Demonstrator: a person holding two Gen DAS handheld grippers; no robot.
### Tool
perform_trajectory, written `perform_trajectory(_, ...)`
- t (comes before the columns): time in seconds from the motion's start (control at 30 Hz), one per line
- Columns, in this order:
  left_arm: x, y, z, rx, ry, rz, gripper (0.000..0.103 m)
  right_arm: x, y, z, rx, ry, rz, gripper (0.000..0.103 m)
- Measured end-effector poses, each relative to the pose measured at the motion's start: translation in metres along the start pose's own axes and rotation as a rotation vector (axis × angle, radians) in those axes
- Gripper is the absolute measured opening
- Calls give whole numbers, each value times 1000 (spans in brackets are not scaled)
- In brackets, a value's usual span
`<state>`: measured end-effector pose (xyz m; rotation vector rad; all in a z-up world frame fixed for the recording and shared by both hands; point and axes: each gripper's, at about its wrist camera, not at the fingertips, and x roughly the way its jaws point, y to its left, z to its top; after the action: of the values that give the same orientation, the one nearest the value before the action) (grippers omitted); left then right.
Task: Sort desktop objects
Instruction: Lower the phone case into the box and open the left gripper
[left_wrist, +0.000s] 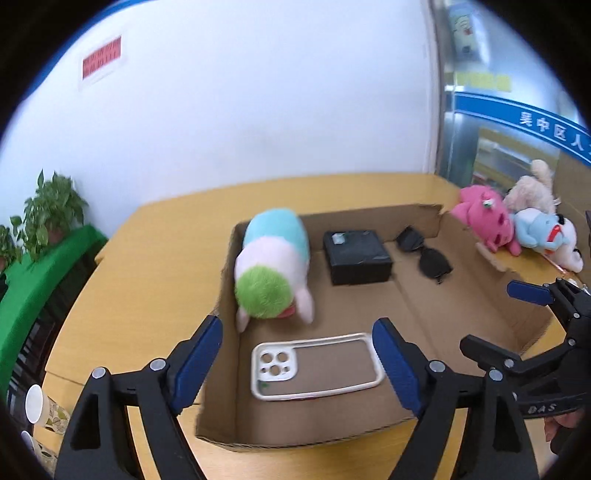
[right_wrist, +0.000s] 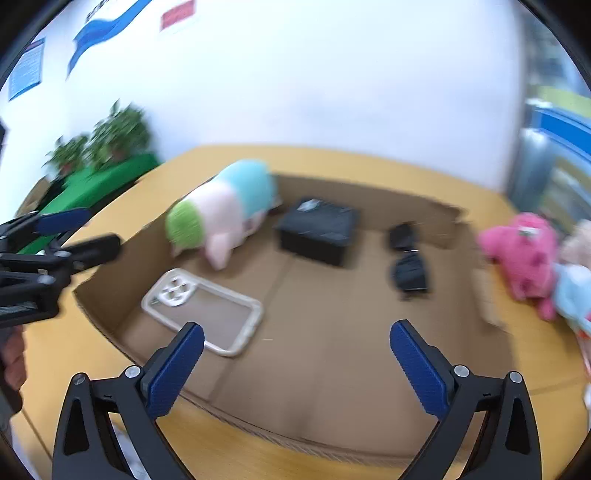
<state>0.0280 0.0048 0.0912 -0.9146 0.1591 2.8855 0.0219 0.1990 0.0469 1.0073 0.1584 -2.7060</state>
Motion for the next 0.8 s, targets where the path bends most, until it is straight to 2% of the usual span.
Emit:
perform_trajectory(0.13, -7, -20, -2, -2, -55, -23, 83, -26, -27, -8, 65, -44, -95, 102)
perform_trajectory(0.27, -11, -34, 3, -48, -87, -64, 83, -41, -39, -11, 71, -61, -133, 102)
perform_trajectory(0.43, -13, -49, 1, -30, -93, -69, 83, -47, -40, -17, 75, -74, -131, 102)
perform_trajectory(0.63, -15, -50, -1, -44, -64, -89, 83, -58, -42, -18, 76, -114, -137, 102)
perform_trajectory(0.8, -17, -55, -1, -41, -70, -78, 83, -55, -42, -19, 77, -94, -103, 102)
